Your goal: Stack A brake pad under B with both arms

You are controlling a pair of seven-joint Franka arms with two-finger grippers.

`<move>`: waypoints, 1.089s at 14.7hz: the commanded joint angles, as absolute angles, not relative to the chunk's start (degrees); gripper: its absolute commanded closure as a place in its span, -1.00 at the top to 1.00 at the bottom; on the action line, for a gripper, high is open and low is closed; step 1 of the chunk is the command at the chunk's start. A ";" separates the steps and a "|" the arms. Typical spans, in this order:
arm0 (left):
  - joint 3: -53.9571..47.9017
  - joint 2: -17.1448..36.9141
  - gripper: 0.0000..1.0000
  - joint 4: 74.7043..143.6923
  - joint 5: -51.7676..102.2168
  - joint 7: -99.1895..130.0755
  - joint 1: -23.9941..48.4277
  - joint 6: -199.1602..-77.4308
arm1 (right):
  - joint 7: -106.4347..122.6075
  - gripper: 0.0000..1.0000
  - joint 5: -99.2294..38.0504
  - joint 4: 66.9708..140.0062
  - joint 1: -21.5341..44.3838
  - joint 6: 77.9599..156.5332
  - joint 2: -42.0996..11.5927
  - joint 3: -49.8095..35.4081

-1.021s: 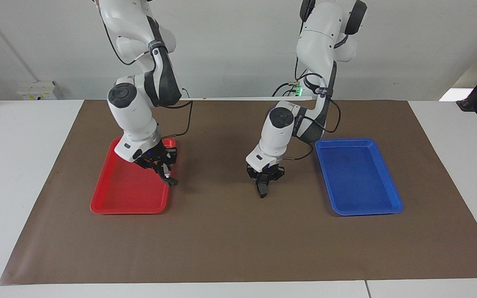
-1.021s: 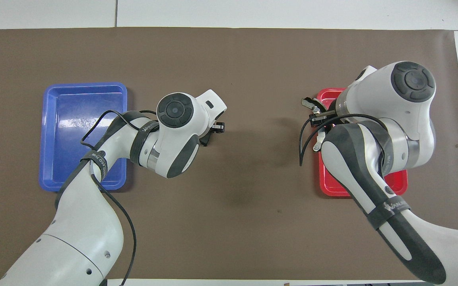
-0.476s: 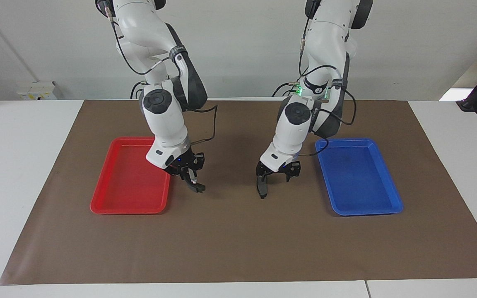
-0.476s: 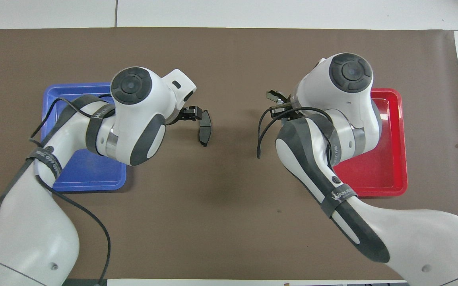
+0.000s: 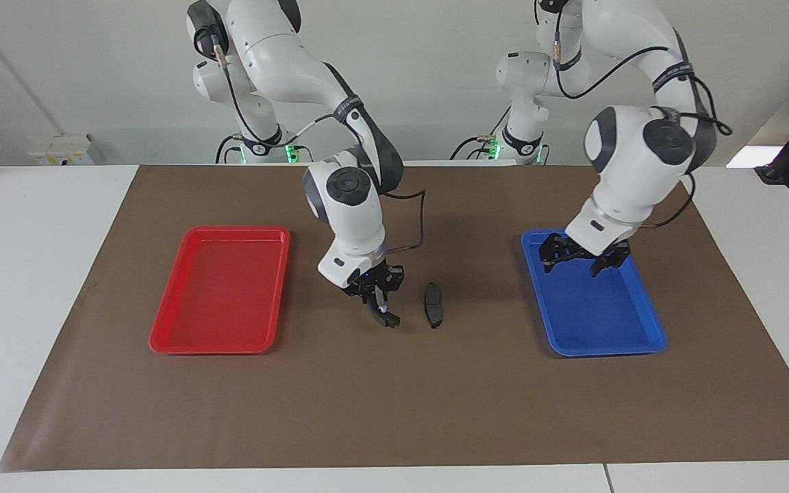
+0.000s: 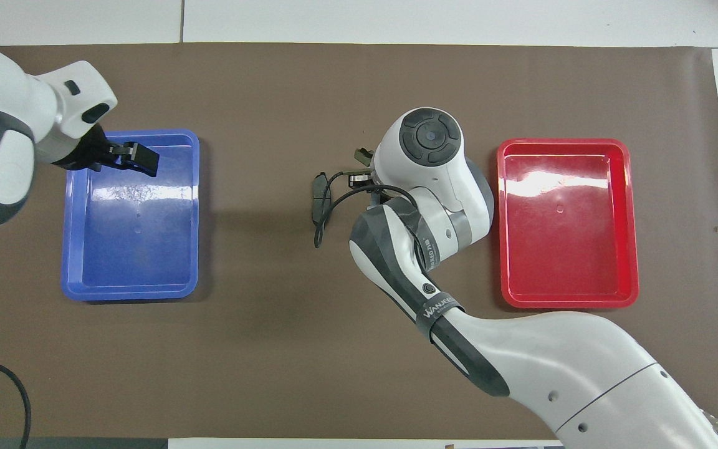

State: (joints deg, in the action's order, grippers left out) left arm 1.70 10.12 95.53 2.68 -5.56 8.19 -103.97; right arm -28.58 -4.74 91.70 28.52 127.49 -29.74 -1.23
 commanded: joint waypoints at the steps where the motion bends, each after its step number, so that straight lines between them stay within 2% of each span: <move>1: 1.05 9.23 0.98 90.63 2.55 -11.06 3.27 -96.26 | -32.42 -1.00 -7.12 89.38 30.58 128.23 -32.16 -1.14; 5: 1.05 5.02 0.98 90.09 -0.52 -12.39 0.97 -91.59 | -33.84 -1.00 -6.94 84.91 31.99 128.50 -36.03 -1.14; 10: 1.67 2.73 0.98 89.91 -0.53 -12.31 0.88 -89.21 | -35.59 -1.00 -6.33 80.70 34.71 128.24 -40.42 -1.05; 16: 2.20 -0.26 0.98 90.53 -0.53 -12.04 0.97 -86.93 | -35.68 -1.00 -6.15 80.16 34.72 127.53 -40.52 -0.97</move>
